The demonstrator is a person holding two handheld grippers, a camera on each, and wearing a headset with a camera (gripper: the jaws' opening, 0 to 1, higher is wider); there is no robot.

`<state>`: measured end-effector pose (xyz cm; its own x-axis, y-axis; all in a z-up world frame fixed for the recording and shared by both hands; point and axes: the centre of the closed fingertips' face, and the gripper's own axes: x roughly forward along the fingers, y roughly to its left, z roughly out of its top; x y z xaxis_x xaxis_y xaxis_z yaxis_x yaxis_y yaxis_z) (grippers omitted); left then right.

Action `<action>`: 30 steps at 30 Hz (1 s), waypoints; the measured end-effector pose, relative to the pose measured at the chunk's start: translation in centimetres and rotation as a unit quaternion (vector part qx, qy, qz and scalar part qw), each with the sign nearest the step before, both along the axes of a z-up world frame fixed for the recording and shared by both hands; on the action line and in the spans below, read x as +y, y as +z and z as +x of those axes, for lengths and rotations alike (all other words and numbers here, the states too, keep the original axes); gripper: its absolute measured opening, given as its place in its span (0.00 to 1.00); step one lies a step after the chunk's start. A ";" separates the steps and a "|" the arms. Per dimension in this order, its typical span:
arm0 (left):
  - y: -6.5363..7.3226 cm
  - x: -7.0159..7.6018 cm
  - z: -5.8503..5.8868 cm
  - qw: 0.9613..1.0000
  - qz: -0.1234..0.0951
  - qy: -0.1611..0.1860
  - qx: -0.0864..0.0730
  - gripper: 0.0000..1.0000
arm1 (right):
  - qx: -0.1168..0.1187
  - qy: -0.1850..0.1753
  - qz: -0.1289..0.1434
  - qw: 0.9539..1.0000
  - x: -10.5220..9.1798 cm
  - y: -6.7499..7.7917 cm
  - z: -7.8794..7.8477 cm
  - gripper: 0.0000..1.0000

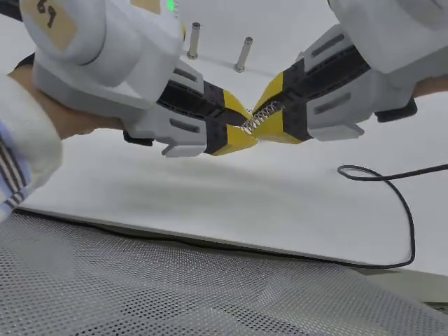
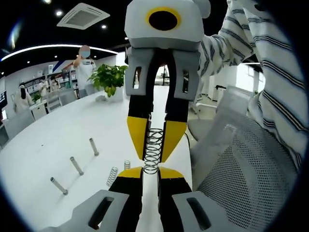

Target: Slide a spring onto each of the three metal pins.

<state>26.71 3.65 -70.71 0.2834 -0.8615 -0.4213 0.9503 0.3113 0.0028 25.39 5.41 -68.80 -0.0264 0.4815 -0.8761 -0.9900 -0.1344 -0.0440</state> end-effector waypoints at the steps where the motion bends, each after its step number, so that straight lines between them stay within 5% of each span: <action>1: -0.2 0.2 0.0 1.000 0.003 0.002 0.003 0.03 | 0.001 0.000 0.002 1.000 0.2 0.2 0.1 0.08; 15: -1.6 4.9 1.2 0.996 -0.005 0.080 0.045 0.15 | -0.009 0.006 -0.009 1.000 0.8 0.7 1.3 0.08; 30: -1.2 7.6 2.7 0.989 -0.016 0.135 0.048 0.40 | -0.009 -0.010 -0.024 1.000 1.0 1.4 2.8 0.08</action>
